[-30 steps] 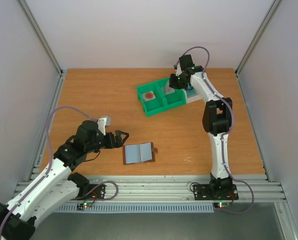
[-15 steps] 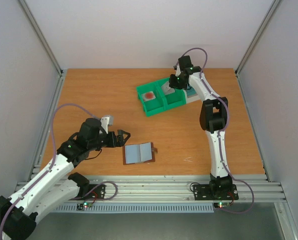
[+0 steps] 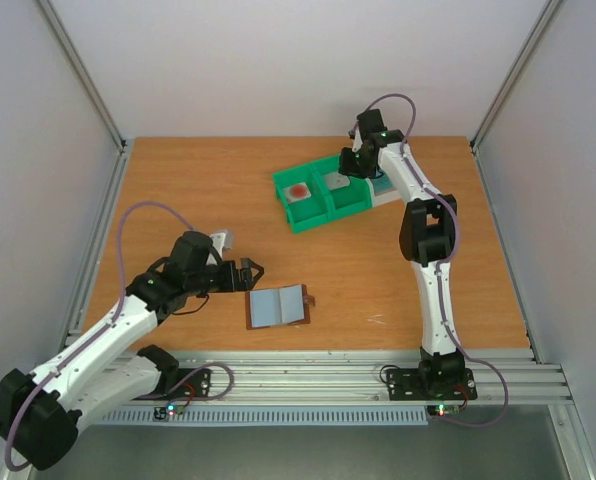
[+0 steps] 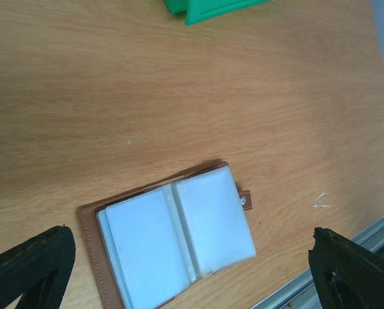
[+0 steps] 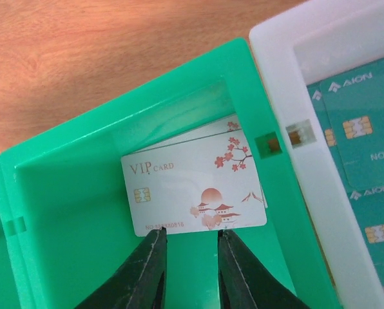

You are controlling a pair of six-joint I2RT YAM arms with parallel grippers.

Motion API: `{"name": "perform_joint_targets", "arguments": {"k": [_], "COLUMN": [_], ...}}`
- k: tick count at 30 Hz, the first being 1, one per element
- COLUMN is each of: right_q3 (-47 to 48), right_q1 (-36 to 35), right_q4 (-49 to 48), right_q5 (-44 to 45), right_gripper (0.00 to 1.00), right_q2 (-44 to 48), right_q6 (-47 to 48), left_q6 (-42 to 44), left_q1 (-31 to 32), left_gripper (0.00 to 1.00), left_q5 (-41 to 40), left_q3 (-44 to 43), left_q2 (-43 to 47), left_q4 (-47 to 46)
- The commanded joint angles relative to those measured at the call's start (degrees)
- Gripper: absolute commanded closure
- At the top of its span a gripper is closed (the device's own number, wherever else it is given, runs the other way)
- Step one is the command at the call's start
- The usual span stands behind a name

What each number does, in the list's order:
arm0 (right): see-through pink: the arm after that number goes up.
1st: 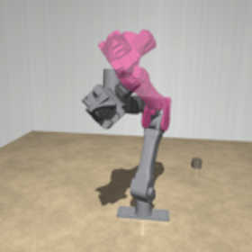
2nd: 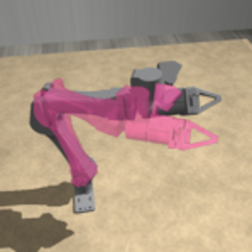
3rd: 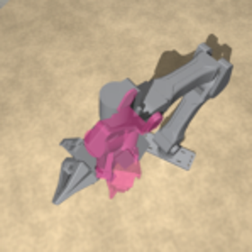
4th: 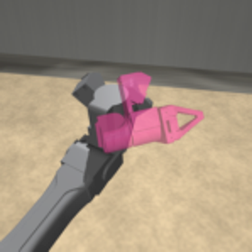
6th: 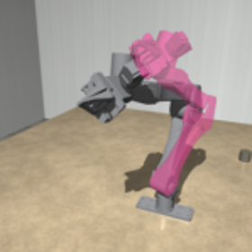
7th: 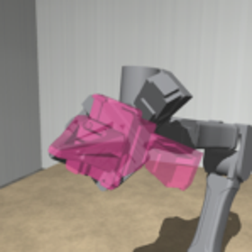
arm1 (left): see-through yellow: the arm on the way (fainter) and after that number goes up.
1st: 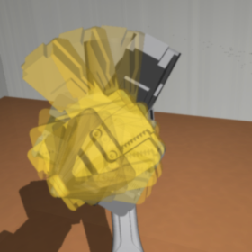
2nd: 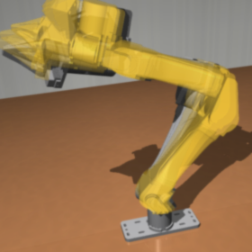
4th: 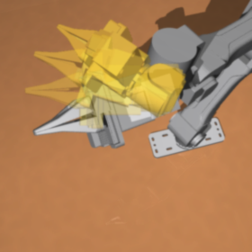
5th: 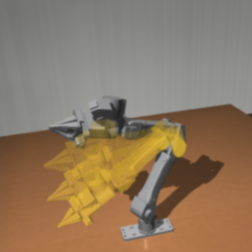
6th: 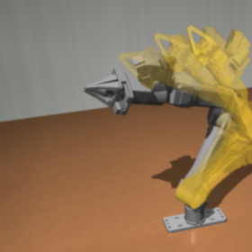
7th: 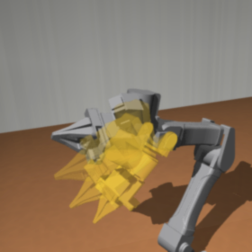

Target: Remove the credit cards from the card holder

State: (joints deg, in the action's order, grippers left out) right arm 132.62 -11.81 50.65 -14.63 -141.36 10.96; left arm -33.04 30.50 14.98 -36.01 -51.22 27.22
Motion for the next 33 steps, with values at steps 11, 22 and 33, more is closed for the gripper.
{"name": "perform_joint_targets", "arguments": {"k": [11, 22, 33], "right_q3": [-17.9, -42.8, -53.4], "right_q1": [-2.3, -7.8, -11.1], "right_q4": [1.7, -2.8, 0.6], "right_q5": [-3.6, -5.3, -4.4], "right_gripper": [0.54, 0.29, 0.02], "right_q2": [21.3, 47.3, 66.3], "right_q6": [-2.8, -6.0, -7.6], "left_q6": [-0.8, -3.5, 1.3], "left_q1": [0.1, 0.1, 0.1], "left_gripper": [0.01, 0.01, 0.01], "left_q5": [-7.0, -13.8, -20.4], "left_q3": [-7.8, -12.2, -19.6], "left_q2": [-1.7, 2.1, 6.6], "left_q4": [7.8, 14.4, 21.9]}}
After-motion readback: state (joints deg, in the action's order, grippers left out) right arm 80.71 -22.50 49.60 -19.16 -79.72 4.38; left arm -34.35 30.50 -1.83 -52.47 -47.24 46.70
